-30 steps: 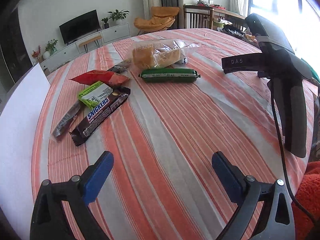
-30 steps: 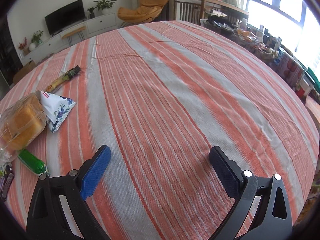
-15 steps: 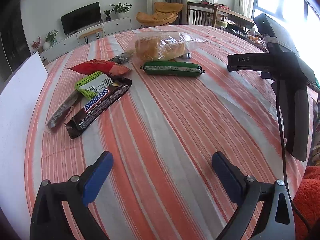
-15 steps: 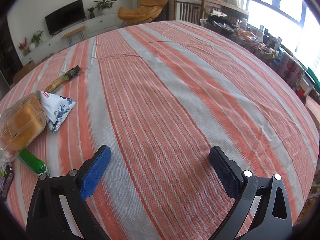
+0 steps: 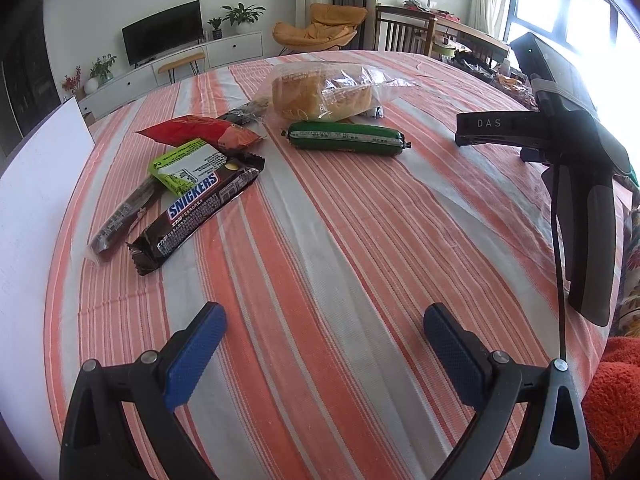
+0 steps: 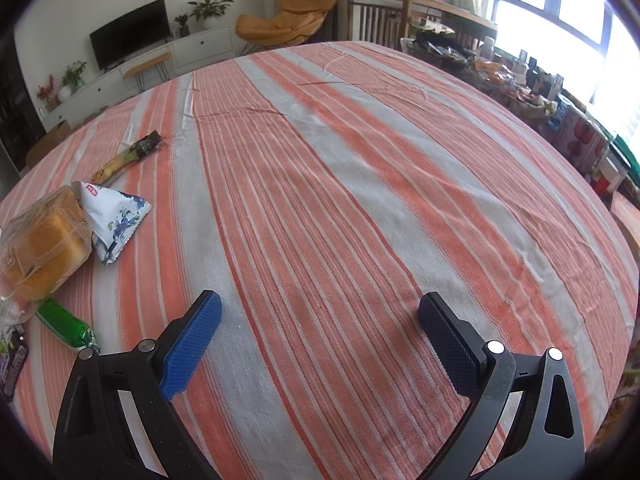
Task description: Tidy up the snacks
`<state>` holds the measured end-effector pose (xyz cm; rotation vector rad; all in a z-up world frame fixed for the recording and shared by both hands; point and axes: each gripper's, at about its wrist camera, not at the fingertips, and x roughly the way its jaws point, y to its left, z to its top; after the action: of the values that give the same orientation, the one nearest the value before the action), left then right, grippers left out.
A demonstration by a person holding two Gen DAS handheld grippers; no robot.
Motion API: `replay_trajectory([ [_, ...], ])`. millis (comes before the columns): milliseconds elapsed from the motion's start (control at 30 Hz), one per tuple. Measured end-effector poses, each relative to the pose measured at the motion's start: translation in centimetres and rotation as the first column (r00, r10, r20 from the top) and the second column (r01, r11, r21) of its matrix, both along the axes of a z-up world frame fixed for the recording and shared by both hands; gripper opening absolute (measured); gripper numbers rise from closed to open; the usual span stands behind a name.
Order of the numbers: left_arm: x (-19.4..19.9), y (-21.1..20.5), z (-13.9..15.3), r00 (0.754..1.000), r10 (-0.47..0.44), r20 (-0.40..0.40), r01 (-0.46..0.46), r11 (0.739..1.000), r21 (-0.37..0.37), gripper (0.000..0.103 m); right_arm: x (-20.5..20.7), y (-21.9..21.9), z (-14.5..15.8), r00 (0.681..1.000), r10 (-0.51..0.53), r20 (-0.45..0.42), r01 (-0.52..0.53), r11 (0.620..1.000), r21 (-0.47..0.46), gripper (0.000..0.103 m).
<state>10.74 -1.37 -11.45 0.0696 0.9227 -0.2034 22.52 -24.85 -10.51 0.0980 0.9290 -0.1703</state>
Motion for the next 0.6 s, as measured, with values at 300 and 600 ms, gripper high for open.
replay_trajectory([
  [300,-0.01,-0.23,-0.10,1.000,-0.001,-0.002,0.001,1.000,0.011,0.099,-0.01,0.00,0.01,1.000,0.000,0.000,0.000,1.000,0.000,0.101],
  [600,-0.02,-0.18,-0.03,1.000,0.000,-0.001,0.000,1.000,0.003,0.099,-0.01,-0.01,0.01,1.000,0.000,0.000,0.000,1.000,0.000,0.101],
])
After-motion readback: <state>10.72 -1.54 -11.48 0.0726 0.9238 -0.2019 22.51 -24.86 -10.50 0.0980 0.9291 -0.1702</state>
